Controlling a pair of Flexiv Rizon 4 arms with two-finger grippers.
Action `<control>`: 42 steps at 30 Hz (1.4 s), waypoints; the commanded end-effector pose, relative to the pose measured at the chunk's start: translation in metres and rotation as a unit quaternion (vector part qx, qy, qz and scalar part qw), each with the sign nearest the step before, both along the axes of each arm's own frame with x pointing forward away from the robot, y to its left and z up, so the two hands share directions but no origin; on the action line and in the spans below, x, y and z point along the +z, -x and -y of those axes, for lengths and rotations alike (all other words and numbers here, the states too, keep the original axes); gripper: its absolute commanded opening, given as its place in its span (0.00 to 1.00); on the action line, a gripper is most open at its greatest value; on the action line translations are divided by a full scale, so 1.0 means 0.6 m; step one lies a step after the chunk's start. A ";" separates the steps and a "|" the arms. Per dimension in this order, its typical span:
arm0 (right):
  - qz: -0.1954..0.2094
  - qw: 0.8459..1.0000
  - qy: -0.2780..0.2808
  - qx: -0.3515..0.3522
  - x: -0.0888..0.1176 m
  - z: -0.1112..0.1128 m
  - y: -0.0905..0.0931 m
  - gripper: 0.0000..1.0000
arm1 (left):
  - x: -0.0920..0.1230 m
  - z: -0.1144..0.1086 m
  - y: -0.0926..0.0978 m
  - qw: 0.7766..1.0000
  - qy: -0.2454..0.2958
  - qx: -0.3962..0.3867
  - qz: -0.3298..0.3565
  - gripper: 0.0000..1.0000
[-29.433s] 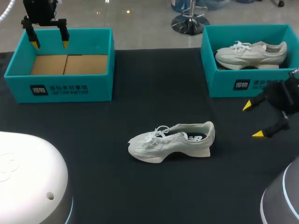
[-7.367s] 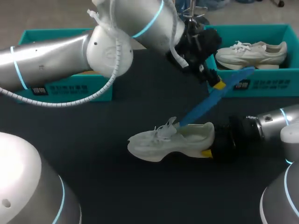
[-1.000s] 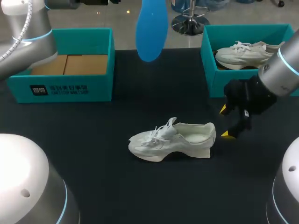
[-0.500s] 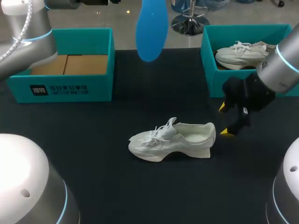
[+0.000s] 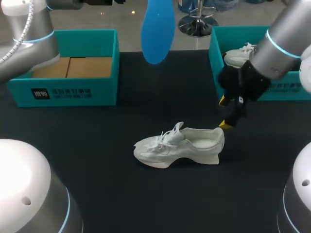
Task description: Take the shoe out of the shoebox, open the shoe tongue, remove and reinsert the insole, then place the shoe into the shoebox
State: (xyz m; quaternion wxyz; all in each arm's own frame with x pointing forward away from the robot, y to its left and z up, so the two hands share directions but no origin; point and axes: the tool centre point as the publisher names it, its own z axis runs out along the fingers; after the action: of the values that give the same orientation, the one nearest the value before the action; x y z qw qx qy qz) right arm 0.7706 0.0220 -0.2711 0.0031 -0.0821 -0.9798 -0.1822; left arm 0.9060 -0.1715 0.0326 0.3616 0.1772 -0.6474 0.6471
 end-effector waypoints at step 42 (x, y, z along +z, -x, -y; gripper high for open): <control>-0.012 0.997 0.072 -0.004 -0.159 -0.075 -0.047 1.00 | 0.000 0.000 0.001 1.000 0.000 0.000 0.000 0.00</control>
State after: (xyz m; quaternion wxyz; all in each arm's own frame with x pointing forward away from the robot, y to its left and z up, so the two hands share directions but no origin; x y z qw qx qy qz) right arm 0.7910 0.0631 -0.3592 0.0020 -0.0899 -0.9895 -0.1133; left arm 0.9060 -0.1715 0.0326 0.3616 0.1772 -0.6474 0.6471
